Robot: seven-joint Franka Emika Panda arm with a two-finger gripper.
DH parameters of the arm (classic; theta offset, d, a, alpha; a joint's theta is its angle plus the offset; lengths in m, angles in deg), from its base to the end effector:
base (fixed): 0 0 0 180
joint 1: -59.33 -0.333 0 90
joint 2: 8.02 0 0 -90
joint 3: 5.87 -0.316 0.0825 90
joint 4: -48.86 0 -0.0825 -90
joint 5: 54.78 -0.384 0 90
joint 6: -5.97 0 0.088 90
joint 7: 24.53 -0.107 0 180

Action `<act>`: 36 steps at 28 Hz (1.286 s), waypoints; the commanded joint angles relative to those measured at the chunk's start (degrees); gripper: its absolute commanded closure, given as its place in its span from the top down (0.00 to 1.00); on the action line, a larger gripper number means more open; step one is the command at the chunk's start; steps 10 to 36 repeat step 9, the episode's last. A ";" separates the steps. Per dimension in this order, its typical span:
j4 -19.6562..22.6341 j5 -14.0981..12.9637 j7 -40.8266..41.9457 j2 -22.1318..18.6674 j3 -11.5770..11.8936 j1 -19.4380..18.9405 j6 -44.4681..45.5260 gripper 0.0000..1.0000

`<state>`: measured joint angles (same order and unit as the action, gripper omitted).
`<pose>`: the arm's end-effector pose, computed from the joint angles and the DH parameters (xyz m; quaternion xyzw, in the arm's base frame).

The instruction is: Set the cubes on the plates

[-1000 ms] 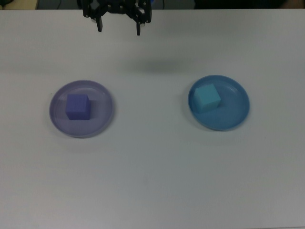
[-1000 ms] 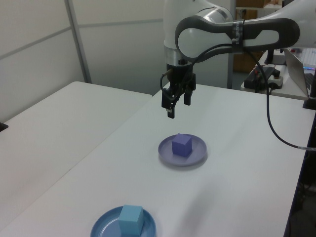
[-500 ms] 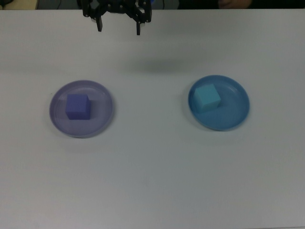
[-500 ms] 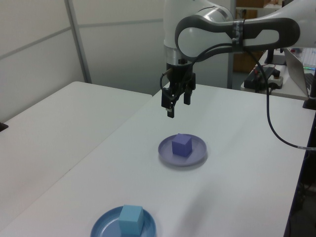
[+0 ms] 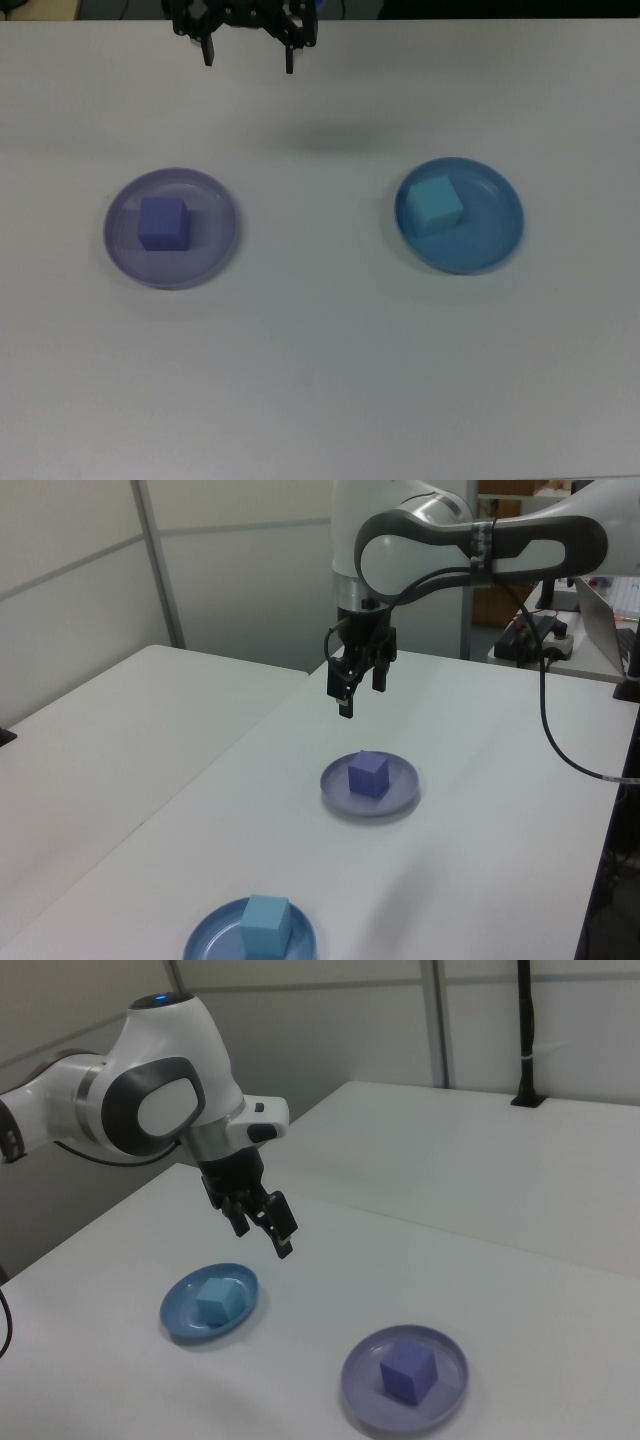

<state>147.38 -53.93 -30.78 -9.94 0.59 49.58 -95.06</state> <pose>0.5581 0.0298 0.5894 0.9989 -0.0247 0.0389 0.0022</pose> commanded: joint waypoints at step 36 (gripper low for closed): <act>0.18 -1.46 1.15 -0.81 0.31 0.53 0.56 1.00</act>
